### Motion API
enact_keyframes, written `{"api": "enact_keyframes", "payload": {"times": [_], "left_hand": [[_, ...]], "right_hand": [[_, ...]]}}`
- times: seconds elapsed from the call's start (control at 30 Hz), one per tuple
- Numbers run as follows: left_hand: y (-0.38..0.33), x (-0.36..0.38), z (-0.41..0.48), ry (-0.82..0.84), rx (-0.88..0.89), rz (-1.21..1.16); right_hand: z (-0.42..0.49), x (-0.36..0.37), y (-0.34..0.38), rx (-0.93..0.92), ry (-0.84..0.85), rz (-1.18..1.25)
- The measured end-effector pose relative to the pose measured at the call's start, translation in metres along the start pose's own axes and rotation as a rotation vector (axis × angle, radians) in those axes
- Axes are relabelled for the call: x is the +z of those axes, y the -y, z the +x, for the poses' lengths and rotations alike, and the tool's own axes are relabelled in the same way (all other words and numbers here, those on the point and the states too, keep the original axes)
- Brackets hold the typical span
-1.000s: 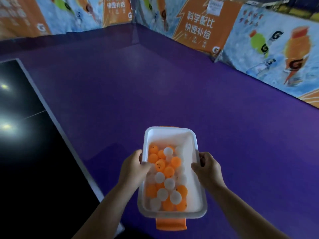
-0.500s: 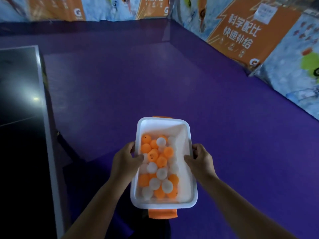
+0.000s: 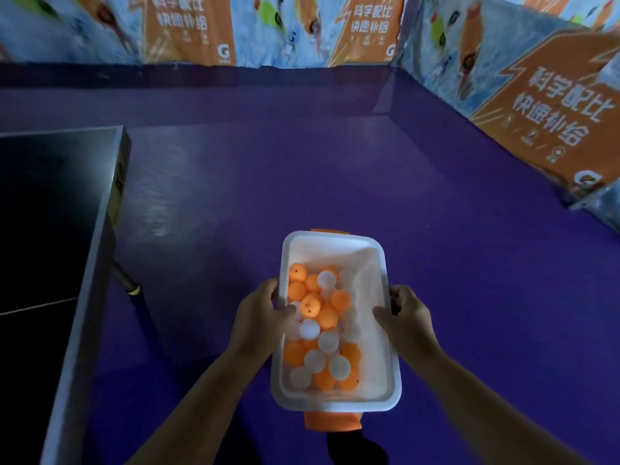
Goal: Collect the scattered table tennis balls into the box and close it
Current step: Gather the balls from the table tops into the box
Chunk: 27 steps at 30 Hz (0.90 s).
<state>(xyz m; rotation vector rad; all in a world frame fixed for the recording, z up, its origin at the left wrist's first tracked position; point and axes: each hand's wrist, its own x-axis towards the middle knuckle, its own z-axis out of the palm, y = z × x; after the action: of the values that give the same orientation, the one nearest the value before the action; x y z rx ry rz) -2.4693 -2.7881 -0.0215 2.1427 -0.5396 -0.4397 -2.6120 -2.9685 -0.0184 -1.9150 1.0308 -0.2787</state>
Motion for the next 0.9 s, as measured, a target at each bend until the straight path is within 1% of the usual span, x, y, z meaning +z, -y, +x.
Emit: {"api": "enact_keyframes", "payload": {"times": [0.2,0.4,0.6,0.73,0.9], "left_hand": [[-0.036,0.018,0.121,-0.108,-0.046,-0.013],[-0.058,0.012,0.233,-0.242,-0.141,-0.028],[-0.033,-0.023,0.327,-0.377,-0.278,-0.038],[-0.009,-0.063,0.402,-0.410,-0.313,-0.051],[0.012,-0.131,0.500,-0.438,-0.325,-0.067]], "right_hand": [[0.160,-0.007,0.034,-0.168,0.094,-0.078],[0.304,0.012,0.093,-0.227,0.234,-0.066],[0.406,0.080,0.153,-0.296,0.402,-0.070],[0.470,0.135,0.200,-0.346,0.420,-0.088],[0.540,0.202,0.279,-0.372,0.426,-0.084]]}}
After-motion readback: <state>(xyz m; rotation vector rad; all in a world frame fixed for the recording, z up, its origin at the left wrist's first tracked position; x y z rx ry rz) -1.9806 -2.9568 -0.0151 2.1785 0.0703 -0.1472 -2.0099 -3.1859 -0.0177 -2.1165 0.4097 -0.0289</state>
